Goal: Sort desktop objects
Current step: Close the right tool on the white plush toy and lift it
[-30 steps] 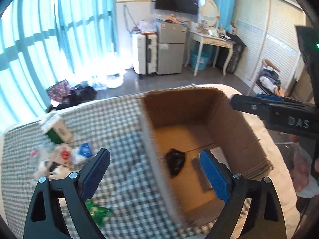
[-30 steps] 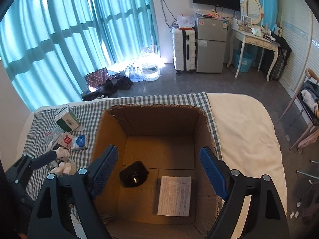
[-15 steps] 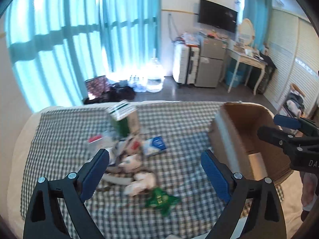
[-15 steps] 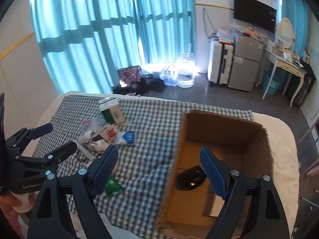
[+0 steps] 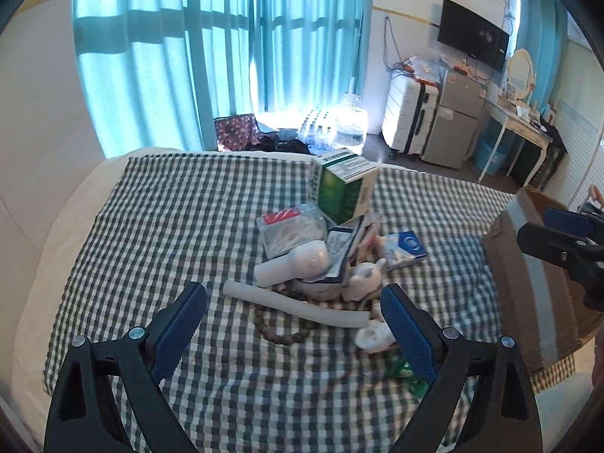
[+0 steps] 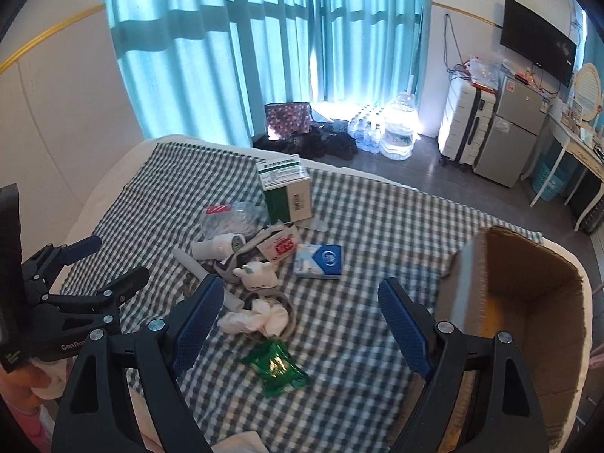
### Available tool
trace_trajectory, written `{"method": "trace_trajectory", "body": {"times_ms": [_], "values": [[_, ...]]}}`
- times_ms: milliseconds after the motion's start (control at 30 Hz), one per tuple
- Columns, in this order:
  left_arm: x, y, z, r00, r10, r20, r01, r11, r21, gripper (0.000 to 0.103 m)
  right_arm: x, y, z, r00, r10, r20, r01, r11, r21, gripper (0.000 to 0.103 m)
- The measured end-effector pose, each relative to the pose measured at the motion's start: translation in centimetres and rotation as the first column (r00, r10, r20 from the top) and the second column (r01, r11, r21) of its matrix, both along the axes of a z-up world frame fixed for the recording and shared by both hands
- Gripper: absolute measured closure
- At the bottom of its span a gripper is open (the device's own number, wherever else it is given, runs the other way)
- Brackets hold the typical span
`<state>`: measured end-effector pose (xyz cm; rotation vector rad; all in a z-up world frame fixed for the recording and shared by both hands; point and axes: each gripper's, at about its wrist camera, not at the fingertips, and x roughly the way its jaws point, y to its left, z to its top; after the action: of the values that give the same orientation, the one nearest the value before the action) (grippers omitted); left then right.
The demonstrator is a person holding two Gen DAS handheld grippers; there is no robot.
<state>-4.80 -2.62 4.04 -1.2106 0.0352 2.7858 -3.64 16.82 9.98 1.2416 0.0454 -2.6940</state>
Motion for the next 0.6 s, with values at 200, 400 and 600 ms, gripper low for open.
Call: {"method": "trace_trajectory", "body": {"times_ms": [200, 400, 600], "values": [[-2.5, -1.1, -4.1, 1.0, 0.0, 0.026, 0.0, 1.0, -0.008, 0.007, -3.1, -2.1, -3.8, 1.0, -0.018, 0.023, 0.018, 1.0, -0.011, 0.019], [-3.6, -1.8, -7.7, 0.997, -0.016, 0.075, 0.015, 1.0, 0.017, 0.007, -5.5, -2.1, -8.9, 0.998, -0.048, 0.046, 0.05, 0.998, -0.043, 0.019], [-5.6, -1.5, -11.3, 0.986, -0.037, 0.165, 0.029, 0.998, 0.05, 0.007, -7.6, -3.2, -12.6, 0.99, 0.001, 0.14, 0.0, 1.0, -0.01, 0.019]]}}
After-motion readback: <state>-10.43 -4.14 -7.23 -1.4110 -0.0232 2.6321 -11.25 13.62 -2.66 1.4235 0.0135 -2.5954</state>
